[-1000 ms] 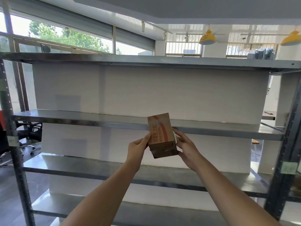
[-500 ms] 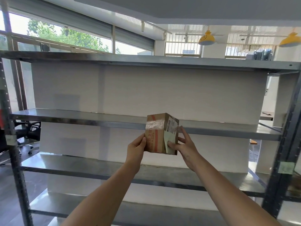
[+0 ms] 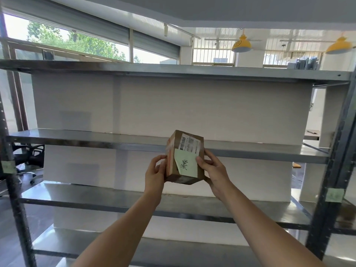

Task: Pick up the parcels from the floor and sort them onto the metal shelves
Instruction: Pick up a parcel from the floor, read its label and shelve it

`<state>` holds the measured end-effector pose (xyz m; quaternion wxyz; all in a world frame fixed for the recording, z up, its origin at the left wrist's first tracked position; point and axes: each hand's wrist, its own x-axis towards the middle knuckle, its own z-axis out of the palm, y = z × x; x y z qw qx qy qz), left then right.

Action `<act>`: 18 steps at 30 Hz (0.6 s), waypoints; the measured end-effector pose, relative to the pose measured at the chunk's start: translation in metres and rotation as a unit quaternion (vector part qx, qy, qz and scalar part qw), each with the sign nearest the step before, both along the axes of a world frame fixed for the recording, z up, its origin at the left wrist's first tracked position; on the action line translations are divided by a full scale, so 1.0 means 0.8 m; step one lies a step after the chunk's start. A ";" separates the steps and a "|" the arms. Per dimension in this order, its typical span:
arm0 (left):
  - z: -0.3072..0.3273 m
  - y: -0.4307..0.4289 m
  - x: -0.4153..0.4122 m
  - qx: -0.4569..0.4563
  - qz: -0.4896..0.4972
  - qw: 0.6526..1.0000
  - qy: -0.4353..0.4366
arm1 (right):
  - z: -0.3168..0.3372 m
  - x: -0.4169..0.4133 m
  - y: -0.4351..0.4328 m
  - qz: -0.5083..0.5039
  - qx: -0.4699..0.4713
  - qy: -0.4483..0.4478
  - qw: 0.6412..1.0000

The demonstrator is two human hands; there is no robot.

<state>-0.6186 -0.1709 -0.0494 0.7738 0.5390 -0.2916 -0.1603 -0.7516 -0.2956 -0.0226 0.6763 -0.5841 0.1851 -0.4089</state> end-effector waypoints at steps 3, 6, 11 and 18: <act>0.004 0.003 0.003 0.015 -0.023 1.000 0.001 | 0.001 0.001 0.004 -0.012 0.016 -0.011 1.000; 0.000 0.004 0.006 0.022 -0.046 0.999 0.018 | 0.002 0.003 0.002 -0.045 0.016 -0.021 0.999; -0.002 0.009 0.009 0.008 -0.111 0.989 0.093 | 0.005 0.001 -0.009 -0.050 -0.042 -0.001 0.998; 0.002 0.010 0.021 0.001 -0.232 0.963 0.139 | 0.018 -0.017 -0.030 0.067 -0.079 0.021 0.994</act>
